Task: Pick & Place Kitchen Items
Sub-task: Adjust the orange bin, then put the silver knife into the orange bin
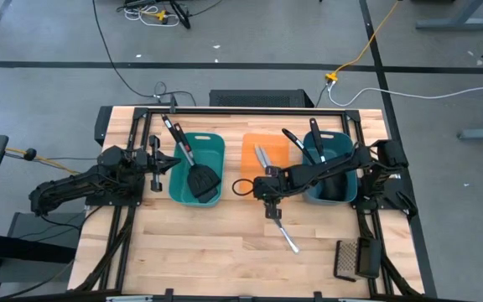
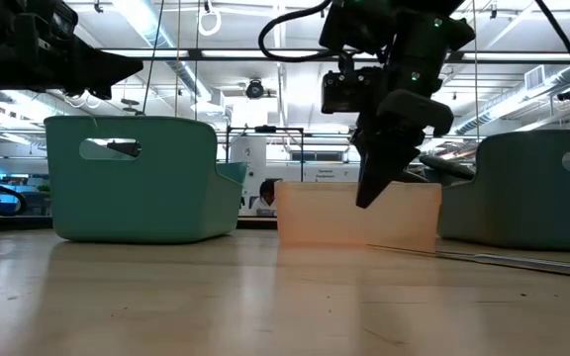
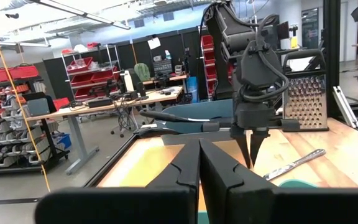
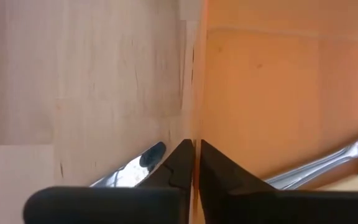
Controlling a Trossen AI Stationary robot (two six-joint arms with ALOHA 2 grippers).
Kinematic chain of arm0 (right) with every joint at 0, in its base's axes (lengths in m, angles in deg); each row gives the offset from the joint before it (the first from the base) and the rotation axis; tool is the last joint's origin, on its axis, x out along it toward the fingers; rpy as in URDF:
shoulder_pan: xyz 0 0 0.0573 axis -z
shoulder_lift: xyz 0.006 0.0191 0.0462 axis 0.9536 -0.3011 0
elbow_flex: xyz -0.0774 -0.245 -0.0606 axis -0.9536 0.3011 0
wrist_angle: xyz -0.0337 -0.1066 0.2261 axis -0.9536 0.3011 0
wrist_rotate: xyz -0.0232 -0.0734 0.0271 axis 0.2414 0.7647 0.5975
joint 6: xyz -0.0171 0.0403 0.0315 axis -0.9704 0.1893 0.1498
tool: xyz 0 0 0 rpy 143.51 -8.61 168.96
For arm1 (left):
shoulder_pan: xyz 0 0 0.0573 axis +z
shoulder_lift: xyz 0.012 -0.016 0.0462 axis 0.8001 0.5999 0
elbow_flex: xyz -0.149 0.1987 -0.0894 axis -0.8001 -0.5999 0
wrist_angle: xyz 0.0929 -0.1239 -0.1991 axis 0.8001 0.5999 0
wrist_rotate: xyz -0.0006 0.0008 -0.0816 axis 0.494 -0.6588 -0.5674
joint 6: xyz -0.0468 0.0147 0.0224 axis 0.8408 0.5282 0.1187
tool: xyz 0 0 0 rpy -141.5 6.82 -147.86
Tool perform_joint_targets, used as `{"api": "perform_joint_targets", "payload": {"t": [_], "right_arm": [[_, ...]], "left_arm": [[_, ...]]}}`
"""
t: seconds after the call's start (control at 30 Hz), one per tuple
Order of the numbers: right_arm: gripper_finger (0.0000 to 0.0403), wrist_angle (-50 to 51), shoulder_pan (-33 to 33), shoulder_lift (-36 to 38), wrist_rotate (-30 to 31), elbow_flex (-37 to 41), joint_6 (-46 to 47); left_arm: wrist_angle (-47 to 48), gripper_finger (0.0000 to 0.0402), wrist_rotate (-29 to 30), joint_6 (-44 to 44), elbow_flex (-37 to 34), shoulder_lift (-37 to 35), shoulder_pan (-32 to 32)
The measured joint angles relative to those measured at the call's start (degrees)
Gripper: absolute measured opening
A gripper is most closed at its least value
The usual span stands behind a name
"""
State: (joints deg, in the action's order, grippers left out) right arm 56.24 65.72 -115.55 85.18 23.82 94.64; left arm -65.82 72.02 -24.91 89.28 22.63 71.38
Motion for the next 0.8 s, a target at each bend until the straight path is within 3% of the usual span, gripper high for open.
{"api": "perform_joint_targets", "payload": {"t": [0.4, 0.8], "right_arm": [[0.0022, -0.32, 0.93, 0.0, -0.97, 0.0, -0.16], [0.0106, 0.85, 0.66, 0.19, -0.97, -2.82, 4.74]], "left_arm": [[0.15, 0.0014, 0.0, 0.1, 0.0, 0.0, 0.0], [0.2, 0.0013, 0.0, 0.1, 0.0, 0.0, 0.01]]}}
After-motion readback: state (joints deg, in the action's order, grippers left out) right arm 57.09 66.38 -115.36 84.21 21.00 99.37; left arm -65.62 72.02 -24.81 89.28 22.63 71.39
